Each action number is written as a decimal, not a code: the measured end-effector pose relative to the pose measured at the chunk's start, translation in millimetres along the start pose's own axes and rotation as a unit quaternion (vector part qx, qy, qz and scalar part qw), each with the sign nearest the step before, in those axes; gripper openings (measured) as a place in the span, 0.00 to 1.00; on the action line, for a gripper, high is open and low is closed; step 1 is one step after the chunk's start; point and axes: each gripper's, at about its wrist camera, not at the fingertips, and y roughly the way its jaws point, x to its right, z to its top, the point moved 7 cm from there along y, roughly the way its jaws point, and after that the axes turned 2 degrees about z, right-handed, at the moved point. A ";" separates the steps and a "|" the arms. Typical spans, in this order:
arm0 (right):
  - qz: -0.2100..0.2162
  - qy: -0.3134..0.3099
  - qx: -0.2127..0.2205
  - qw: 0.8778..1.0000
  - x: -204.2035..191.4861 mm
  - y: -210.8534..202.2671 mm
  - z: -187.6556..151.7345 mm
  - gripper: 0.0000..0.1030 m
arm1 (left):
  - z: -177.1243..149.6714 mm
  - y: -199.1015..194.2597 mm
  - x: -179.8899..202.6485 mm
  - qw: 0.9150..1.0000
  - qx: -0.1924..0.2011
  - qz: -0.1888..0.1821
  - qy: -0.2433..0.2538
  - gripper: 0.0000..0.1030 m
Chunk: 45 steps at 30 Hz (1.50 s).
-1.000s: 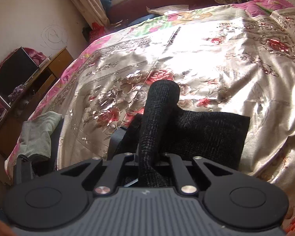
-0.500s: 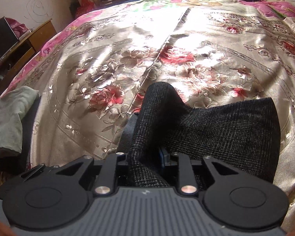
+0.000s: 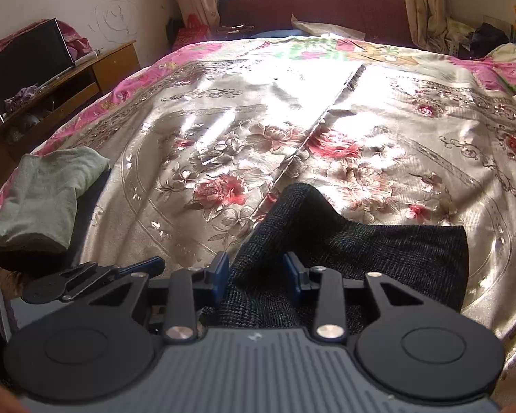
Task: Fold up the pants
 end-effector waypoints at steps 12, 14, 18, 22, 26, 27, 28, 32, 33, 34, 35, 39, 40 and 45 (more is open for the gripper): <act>0.031 0.015 0.007 0.999 -0.1 20.7 -3.9 0.35 | 1.8 -2.7 -26.5 0.997 0.006 -0.002 -0.072 0.70; 0.005 0.013 0.001 1.000 17.4 29.5 0.8 0.37 | 2.6 -3.0 -15.8 0.999 0.011 -0.010 -0.050 0.70; -0.009 0.035 -0.024 0.999 47.1 62.0 6.1 0.36 | 9.6 -5.2 10.8 0.999 0.034 -0.031 0.000 0.70; -0.017 0.024 -0.019 0.999 55.5 86.1 4.1 0.34 | 6.5 13.9 35.5 0.996 0.019 -0.005 0.085 0.70; -0.011 0.032 -0.017 0.999 64.8 94.7 4.5 0.36 | -3.0 33.2 30.7 0.997 -0.030 0.002 0.071 0.72; -0.004 0.042 -0.014 0.999 67.2 90.2 5.8 0.35 | -1.2 31.3 28.4 0.998 -0.030 0.001 0.062 0.72; -0.003 0.045 -0.009 0.999 68.5 83.7 6.0 0.35 | 1.4 27.9 26.4 0.998 -0.026 0.003 0.053 0.72; -0.005 0.054 0.016 0.998 75.0 34.1 -1.3 0.36 | 8.2 23.9 31.7 0.998 -0.013 0.009 0.055 0.71; -0.013 0.051 0.021 0.998 77.5 22.7 -6.8 0.36 | 9.6 26.6 36.3 0.998 -0.014 0.005 0.060 0.71; -0.025 0.048 0.024 0.998 80.9 14.3 -12.8 0.36 | 8.6 30.3 41.4 0.998 -0.015 0.000 0.067 0.71; -0.034 0.046 0.024 0.998 84.0 9.5 -18.4 0.37 | 5.6 35.9 45.4 0.997 -0.020 0.000 0.075 0.72; -0.046 0.072 0.013 0.996 103.9 2.5 -42.3 0.32 | -0.7 45.5 45.4 0.996 -0.032 0.014 0.078 0.79; -0.046 0.079 0.015 0.996 105.7 -0.1 -43.5 0.31 | 1.1 42.5 43.9 0.997 -0.034 0.014 0.073 0.79; -0.060 0.077 0.039 0.994 103.4 -24.7 -44.2 0.33 | 6.3 16.7 45.4 0.996 -0.010 0.038 0.082 0.78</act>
